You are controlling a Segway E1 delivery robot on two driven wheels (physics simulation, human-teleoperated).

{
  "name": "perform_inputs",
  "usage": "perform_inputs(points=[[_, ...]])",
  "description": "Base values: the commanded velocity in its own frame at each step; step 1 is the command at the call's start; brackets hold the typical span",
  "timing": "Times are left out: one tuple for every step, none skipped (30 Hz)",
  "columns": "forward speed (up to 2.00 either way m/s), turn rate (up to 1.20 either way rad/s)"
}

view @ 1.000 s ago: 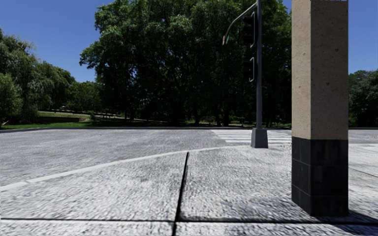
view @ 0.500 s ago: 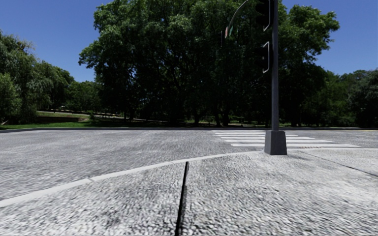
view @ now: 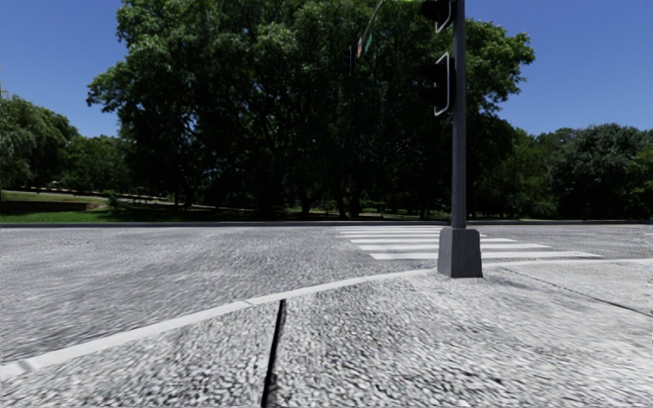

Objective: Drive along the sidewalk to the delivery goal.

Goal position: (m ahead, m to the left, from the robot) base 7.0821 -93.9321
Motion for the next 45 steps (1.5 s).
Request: perform_inputs(points=[[1.18, -0.47], [1.18, -0.48], [1.18, -0.48], [1.18, -0.48], [1.18, -0.49], [1.18, -0.49], [1.18, -0.49], [1.18, -0.49], [1.18, -0.5], [1.18, -0.5], [1.18, -0.51], [1.18, -0.51], [1.18, -0.52], [1.18, -0.52], [1.18, -0.53], [1.18, -0.54], [1.18, -0.55], [1.18, -0.56], [1.18, -0.57], [1.18, -0.58], [1.18, -0.59], [1.18, -0.59], [1.18, -0.59], [1.18, -0.6], [1.18, -0.6], [1.18, -0.6], [1.18, -0.6], [1.18, -0.6], [1.18, -0.6], [1.18, -0.6], [1.18, -0.6], [1.18, -0.6], [1.18, -0.6], [1.18, -0.61], [1.18, -0.61], [1.18, -0.61], [1.18, -0.61], [1.18, -0.61], [1.18, -0.61], [1.18, -0.61], [1.17, -0.61], [1.17, -0.61], [1.17, -0.61], [1.17, -0.61], [1.17, -0.62]])
